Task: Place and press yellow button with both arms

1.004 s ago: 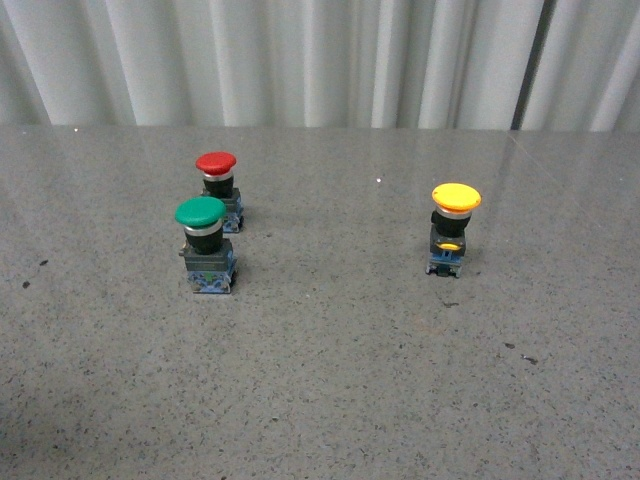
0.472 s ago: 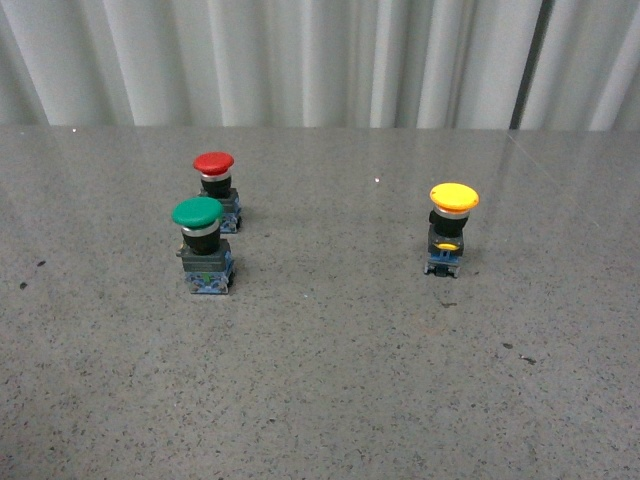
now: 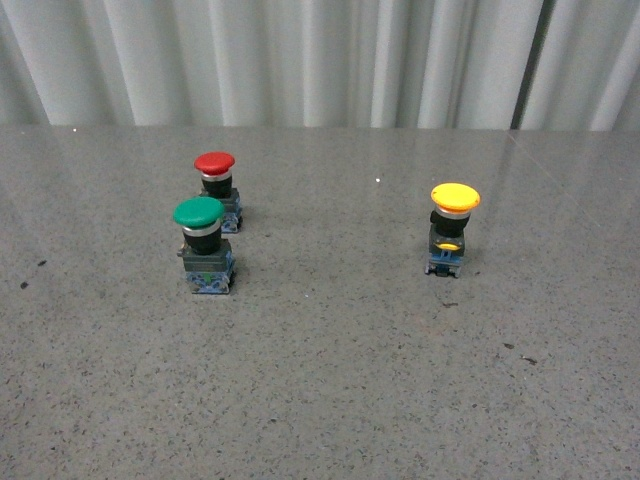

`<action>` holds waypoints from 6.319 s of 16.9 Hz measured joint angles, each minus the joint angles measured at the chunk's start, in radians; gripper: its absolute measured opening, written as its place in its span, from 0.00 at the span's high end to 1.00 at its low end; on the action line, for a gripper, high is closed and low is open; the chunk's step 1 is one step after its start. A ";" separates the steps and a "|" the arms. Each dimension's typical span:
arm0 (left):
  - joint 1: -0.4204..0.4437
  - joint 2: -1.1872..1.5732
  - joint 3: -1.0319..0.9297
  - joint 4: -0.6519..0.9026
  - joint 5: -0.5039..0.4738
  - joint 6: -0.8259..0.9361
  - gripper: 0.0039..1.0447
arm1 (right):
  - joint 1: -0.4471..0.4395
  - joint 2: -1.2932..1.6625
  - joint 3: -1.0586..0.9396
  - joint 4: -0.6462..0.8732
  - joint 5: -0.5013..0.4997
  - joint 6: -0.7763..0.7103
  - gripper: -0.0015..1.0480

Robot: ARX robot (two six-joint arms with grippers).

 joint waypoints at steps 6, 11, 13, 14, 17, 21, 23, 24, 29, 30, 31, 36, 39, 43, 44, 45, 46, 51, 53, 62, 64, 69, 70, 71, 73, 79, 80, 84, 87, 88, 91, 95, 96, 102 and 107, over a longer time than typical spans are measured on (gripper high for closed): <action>-0.003 -0.114 -0.054 -0.067 -0.001 0.000 0.99 | 0.000 0.000 0.000 0.000 0.000 0.000 0.06; -0.003 -0.185 -0.089 -0.090 -0.001 0.000 0.99 | 0.000 0.000 0.000 0.000 0.000 0.000 0.06; -0.003 -0.251 -0.086 -0.171 -0.001 0.000 0.99 | 0.000 0.000 0.000 0.000 0.000 0.000 0.06; -0.003 -0.311 -0.088 -0.272 0.002 0.000 0.99 | 0.000 0.000 0.000 0.000 0.000 0.000 0.06; -0.003 -0.369 -0.085 -0.282 -0.003 -0.001 0.99 | 0.000 0.000 0.000 0.001 0.000 0.000 0.06; -0.002 -0.369 -0.088 -0.286 0.000 0.000 0.99 | 0.000 0.000 0.000 0.000 0.000 0.000 0.06; -0.002 -0.369 -0.088 -0.286 -0.001 -0.002 0.85 | 0.000 0.000 0.000 0.000 0.000 0.000 0.06; -0.002 -0.369 -0.088 -0.287 -0.001 -0.002 0.77 | 0.000 0.000 0.000 0.000 0.000 0.000 0.06; -0.002 -0.369 -0.088 -0.287 -0.001 -0.002 0.28 | 0.000 0.000 0.000 0.000 0.000 0.000 0.06; -0.002 -0.369 -0.088 -0.286 -0.001 -0.002 0.19 | 0.000 0.000 0.000 0.000 0.000 0.000 0.06; -0.002 -0.369 -0.088 -0.287 -0.001 -0.002 0.13 | 0.000 0.000 0.000 0.000 0.000 0.000 0.06; -0.002 -0.369 -0.088 -0.287 0.000 -0.002 0.06 | -0.051 0.061 0.005 0.067 -0.175 0.048 0.06; -0.002 -0.369 -0.088 -0.286 -0.002 -0.002 0.06 | 0.103 0.369 0.097 0.342 -0.259 0.098 0.06; -0.002 -0.369 -0.088 -0.286 -0.001 -0.002 0.06 | 0.256 0.902 0.346 0.656 -0.193 0.069 0.06; -0.002 -0.369 -0.088 -0.286 -0.001 -0.002 0.06 | 0.279 1.039 0.418 0.665 -0.176 0.063 0.06; -0.002 -0.369 -0.088 -0.286 -0.001 -0.002 0.06 | 0.298 1.147 0.480 0.665 -0.150 0.047 0.06; -0.002 -0.369 -0.088 -0.286 -0.001 -0.002 0.06 | 0.315 1.242 0.539 0.664 -0.123 0.022 0.06; -0.002 -0.369 -0.088 -0.286 -0.001 -0.002 0.06 | 0.361 1.517 0.760 0.568 -0.020 -0.069 0.06; -0.002 -0.369 -0.088 -0.286 -0.001 -0.002 0.06 | 0.386 1.577 0.830 0.546 0.018 -0.088 0.14; -0.002 -0.369 -0.088 -0.286 -0.001 -0.002 0.06 | 0.365 1.706 0.869 0.485 0.028 -0.075 0.98; -0.002 -0.369 -0.088 -0.286 -0.001 -0.002 0.06 | 0.359 1.724 0.869 0.454 0.031 -0.059 0.98; -0.002 -0.369 -0.088 -0.286 -0.001 -0.002 0.06 | 0.368 1.730 0.874 0.462 0.027 -0.040 0.98; -0.002 -0.369 -0.088 -0.286 -0.001 -0.002 0.06 | 0.368 1.738 0.879 0.460 0.027 -0.040 0.98; -0.002 -0.369 -0.088 -0.286 -0.001 -0.002 0.06 | 0.368 1.745 0.881 0.459 0.027 -0.040 0.98; -0.002 -0.369 -0.088 -0.286 -0.001 -0.002 0.06 | 0.368 1.770 0.882 0.455 0.028 -0.040 0.98; -0.002 -0.369 -0.088 -0.286 -0.001 -0.002 0.06 | 0.373 1.782 0.892 0.431 0.028 -0.042 0.98; -0.002 -0.369 -0.088 -0.286 -0.001 -0.002 0.06 | 0.373 1.785 0.896 0.418 0.031 -0.045 0.98; -0.002 -0.369 -0.088 -0.286 -0.001 -0.002 0.06 | 0.372 1.801 0.912 0.385 0.035 -0.053 0.98; -0.002 -0.369 -0.088 -0.286 -0.001 -0.002 0.06 | 0.372 1.807 0.914 0.394 0.032 -0.052 0.98; -0.002 -0.369 -0.088 -0.286 -0.001 -0.002 0.06 | 0.372 1.807 0.910 0.407 0.031 -0.052 0.98; -0.002 -0.369 -0.088 -0.286 -0.001 -0.002 0.06 | 0.359 1.789 0.895 0.429 0.024 -0.049 0.98; -0.002 -0.369 -0.088 -0.286 -0.001 -0.002 0.06 | 0.352 1.748 0.850 0.544 -0.008 -0.005 0.98; -0.002 -0.369 -0.088 -0.286 -0.001 -0.002 0.06 | 0.354 1.725 0.837 0.597 -0.031 0.014 0.98; -0.002 -0.369 -0.088 -0.286 -0.001 -0.002 0.06 | 0.415 1.429 0.754 0.648 -0.148 0.096 0.98; -0.002 -0.369 -0.088 -0.286 0.000 -0.002 0.06 | 0.436 0.970 0.542 0.443 0.077 0.052 0.98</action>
